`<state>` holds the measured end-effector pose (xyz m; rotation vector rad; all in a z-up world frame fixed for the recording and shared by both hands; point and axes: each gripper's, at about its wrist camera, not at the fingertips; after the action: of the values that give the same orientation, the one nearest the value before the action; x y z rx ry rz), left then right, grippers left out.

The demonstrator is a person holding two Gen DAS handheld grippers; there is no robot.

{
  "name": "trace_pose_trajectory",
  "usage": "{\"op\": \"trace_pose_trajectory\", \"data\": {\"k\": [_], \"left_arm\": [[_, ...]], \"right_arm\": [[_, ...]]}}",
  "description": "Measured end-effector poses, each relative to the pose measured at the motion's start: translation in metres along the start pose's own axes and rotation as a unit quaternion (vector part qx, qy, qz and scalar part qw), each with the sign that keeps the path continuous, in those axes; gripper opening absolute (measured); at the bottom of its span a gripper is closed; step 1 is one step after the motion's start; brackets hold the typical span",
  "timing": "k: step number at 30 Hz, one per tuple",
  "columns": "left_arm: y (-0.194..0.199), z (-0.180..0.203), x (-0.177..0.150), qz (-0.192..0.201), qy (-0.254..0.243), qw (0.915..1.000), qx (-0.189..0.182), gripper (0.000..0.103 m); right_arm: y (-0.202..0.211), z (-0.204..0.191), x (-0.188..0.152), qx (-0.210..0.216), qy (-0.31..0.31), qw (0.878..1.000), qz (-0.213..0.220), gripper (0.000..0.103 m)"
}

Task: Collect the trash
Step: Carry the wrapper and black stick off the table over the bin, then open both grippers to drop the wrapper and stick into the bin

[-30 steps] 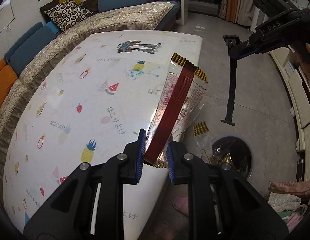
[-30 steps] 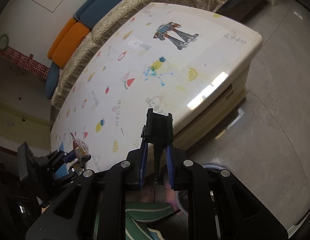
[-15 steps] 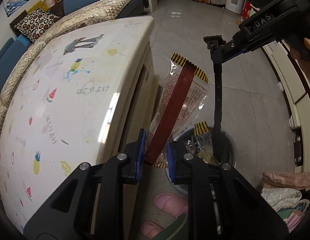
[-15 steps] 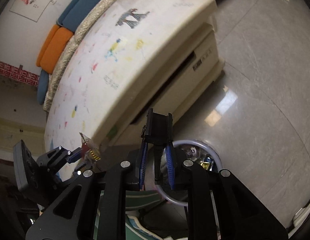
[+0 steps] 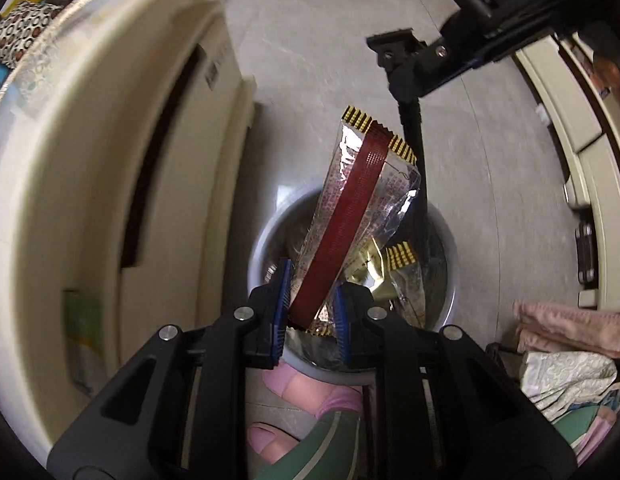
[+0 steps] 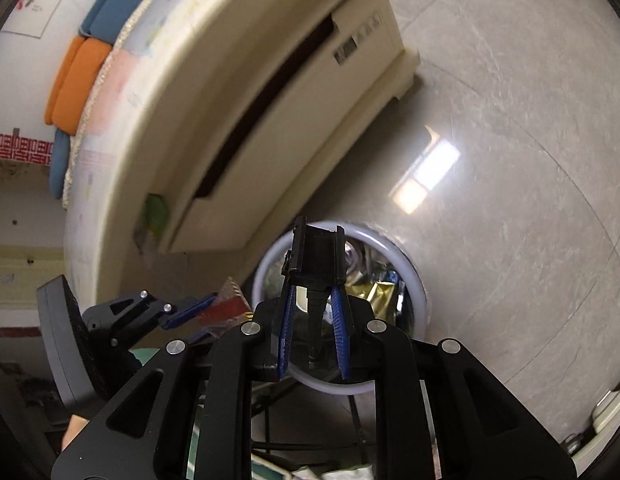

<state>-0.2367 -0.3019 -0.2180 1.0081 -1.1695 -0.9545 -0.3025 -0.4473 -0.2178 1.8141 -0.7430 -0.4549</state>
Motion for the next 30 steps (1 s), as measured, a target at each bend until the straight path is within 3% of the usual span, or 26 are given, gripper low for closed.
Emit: {"op": "trace_pose_trajectory", "data": {"k": [5, 15, 26, 30], "left_arm": [[-0.033, -0.004, 0.001, -0.028, 0.007, 0.9995, -0.009, 0.018], [-0.080, -0.009, -0.014, -0.087, 0.006, 0.9960, -0.018, 0.018], [-0.109, -0.008, -0.020, -0.105, 0.003, 0.9940, -0.029, 0.018], [-0.111, -0.010, -0.023, -0.108, -0.004, 0.9939, -0.025, 0.032]], "right_arm": [[-0.036, 0.004, -0.009, -0.041, 0.013, 0.999, 0.006, 0.019], [-0.091, 0.013, -0.024, -0.050, 0.008, 0.998, -0.034, 0.019], [-0.114, 0.012, -0.027, -0.059, 0.004, 0.997, -0.055, 0.019], [-0.123, 0.013, -0.029, -0.064, 0.003, 0.996, -0.069, 0.024]]}}
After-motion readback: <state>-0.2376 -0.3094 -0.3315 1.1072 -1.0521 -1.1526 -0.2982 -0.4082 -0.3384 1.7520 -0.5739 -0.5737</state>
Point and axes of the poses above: each gripper's, at about its wrist camera, not at the fingertips, and y roughly against the way its jaws point, z to its right, x to its top, and after that the axes turned 6 degrees about -x, right-handed
